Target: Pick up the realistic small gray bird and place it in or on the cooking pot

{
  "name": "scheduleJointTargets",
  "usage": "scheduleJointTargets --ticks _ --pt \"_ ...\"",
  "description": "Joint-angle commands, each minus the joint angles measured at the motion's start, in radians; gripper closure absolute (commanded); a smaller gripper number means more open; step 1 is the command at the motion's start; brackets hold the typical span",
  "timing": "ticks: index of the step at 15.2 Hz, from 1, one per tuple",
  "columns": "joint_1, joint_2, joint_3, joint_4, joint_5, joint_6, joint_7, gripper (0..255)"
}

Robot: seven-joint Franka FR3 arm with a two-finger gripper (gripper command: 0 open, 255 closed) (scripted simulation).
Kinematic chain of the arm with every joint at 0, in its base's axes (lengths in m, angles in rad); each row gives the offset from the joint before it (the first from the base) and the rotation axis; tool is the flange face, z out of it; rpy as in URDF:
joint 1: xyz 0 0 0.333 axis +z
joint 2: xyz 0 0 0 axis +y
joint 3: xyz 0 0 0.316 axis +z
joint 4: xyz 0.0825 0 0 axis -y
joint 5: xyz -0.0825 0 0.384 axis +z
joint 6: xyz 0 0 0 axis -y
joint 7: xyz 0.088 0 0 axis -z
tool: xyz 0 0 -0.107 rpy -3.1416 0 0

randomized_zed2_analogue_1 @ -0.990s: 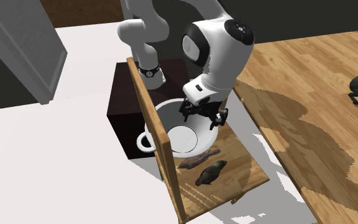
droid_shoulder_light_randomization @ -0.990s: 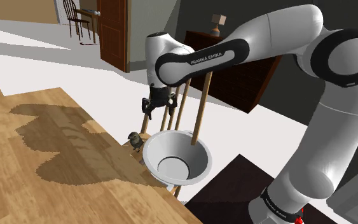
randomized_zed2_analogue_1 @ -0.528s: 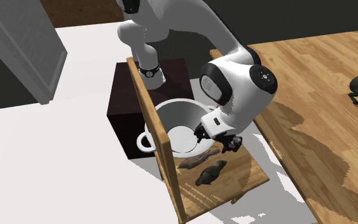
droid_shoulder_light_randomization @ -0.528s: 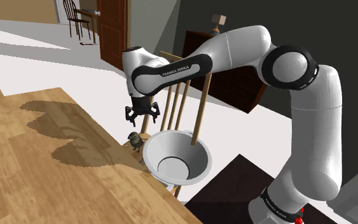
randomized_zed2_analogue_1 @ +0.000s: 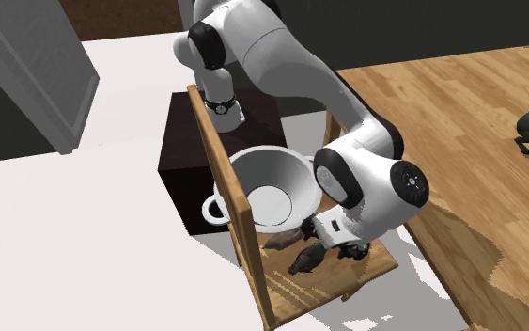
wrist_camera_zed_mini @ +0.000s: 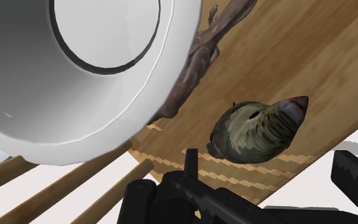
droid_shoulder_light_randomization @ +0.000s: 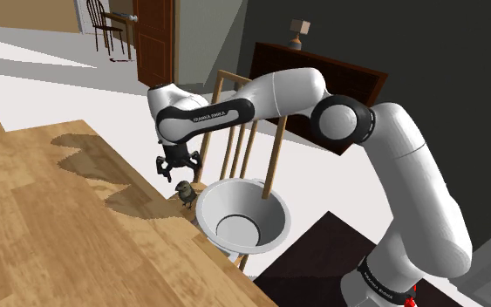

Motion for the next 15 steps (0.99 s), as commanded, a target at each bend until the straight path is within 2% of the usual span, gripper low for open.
scheduleJointTargets --ticks 1,6,14,15 --pt "0.003 0.019 -0.004 -0.001 -0.004 0.018 0.007 0" --pt "-0.004 0.03 -0.008 -0.045 -0.011 0.072 0.014 0" --pt "-0.004 0.03 -0.008 -0.044 -0.011 0.071 0.014 0" --pt "-0.004 0.03 -0.008 -0.044 -0.011 0.071 0.014 255"
